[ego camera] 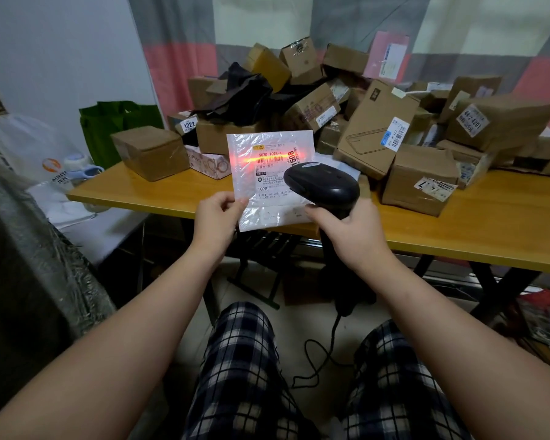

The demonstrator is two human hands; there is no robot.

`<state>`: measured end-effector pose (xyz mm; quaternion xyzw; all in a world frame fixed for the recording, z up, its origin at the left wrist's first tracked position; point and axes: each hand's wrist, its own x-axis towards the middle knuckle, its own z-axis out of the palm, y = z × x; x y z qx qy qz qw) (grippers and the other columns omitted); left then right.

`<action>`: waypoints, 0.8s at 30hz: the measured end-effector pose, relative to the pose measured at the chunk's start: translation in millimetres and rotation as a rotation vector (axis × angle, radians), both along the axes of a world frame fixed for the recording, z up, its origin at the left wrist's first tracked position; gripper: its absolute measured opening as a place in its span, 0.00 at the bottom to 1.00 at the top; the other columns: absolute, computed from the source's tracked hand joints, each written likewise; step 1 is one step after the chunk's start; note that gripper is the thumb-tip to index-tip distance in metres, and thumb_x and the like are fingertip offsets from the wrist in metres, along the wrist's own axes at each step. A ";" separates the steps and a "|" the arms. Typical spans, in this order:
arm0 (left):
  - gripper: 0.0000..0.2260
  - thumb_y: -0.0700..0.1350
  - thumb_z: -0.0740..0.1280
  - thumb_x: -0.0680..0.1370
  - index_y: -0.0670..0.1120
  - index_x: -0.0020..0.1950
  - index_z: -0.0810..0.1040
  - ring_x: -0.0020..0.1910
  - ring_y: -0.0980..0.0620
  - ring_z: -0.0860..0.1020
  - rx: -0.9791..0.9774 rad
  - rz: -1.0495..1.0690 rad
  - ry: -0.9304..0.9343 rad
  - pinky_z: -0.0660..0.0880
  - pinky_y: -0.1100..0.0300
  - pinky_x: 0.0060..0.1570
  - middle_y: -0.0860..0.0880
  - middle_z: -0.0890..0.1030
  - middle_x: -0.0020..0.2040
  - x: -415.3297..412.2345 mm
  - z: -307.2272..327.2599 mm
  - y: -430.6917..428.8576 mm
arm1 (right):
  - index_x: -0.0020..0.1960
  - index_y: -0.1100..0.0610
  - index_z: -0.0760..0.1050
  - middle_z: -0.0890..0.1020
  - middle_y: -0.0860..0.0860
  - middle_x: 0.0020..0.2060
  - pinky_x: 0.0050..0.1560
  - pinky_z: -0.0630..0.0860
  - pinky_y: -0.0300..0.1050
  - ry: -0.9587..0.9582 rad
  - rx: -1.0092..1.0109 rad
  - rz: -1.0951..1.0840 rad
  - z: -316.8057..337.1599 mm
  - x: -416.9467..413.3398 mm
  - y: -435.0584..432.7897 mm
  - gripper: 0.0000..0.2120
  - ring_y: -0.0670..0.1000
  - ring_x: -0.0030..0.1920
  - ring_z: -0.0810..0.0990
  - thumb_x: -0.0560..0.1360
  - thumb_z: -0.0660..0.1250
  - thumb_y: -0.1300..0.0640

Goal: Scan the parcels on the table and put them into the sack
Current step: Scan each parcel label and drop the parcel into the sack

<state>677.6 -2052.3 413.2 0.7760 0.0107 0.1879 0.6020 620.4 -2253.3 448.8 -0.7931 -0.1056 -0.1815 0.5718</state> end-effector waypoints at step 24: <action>0.04 0.40 0.69 0.77 0.48 0.45 0.77 0.34 0.68 0.74 0.173 0.571 -0.129 0.69 0.75 0.36 0.59 0.77 0.35 -120.3 -41.1 167.4 | 0.49 0.48 0.80 0.83 0.40 0.44 0.49 0.76 0.35 0.082 -0.085 0.594 -28.5 29.3 162.1 0.10 0.36 0.48 0.80 0.70 0.76 0.56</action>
